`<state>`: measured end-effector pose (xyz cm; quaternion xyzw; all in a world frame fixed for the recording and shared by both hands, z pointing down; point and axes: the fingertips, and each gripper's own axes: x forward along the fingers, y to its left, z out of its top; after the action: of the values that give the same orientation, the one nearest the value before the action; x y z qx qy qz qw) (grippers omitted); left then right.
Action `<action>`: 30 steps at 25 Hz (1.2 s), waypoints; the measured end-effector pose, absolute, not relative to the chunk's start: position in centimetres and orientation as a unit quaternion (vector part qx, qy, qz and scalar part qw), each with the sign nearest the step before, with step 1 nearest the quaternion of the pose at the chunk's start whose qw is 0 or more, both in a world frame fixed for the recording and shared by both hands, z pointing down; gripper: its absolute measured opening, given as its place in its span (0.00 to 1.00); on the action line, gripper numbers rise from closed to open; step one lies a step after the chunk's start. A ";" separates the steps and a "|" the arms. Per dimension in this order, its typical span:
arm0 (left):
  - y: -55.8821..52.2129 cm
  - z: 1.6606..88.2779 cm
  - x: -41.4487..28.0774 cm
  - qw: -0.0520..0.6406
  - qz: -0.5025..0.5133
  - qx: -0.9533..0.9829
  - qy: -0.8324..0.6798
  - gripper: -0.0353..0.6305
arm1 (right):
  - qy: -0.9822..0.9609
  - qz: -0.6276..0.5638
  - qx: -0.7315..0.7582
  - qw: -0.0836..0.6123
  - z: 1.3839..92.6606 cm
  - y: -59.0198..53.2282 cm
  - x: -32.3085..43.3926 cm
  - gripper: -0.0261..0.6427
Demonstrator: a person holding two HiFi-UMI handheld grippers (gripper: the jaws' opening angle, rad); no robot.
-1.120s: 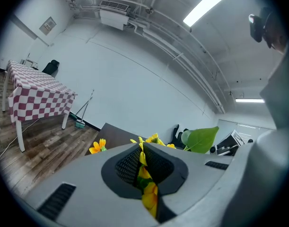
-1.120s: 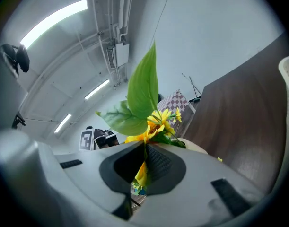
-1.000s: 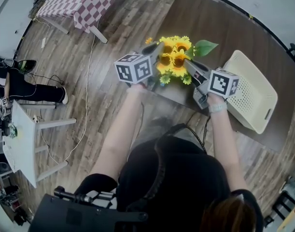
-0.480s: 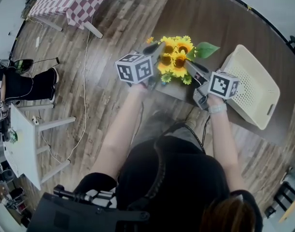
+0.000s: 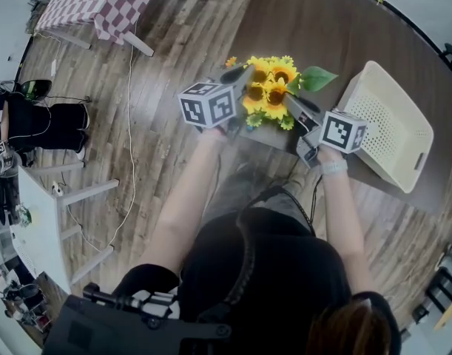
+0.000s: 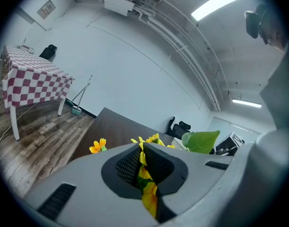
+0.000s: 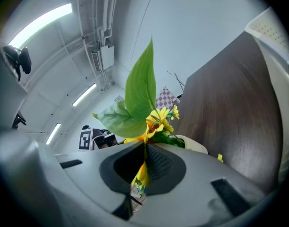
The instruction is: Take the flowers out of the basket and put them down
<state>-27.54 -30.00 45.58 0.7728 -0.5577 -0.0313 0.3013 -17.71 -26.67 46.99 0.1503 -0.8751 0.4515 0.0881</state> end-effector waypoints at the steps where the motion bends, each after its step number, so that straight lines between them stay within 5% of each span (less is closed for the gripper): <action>1: -29.9 45.7 -27.5 0.302 -0.030 0.773 -0.556 0.06 | -0.873 0.454 0.153 0.088 47.2 -26.6 -17.6 0.05; 30: -30.6 46.6 -27.5 0.313 -0.039 0.781 -0.538 0.06 | -0.881 0.428 0.167 0.113 47.7 -26.8 -18.0 0.05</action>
<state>-27.55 -30.62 46.55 0.7814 -0.5381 -0.0395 0.3133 -18.04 -26.78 47.71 0.1666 -0.8812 0.4276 0.1132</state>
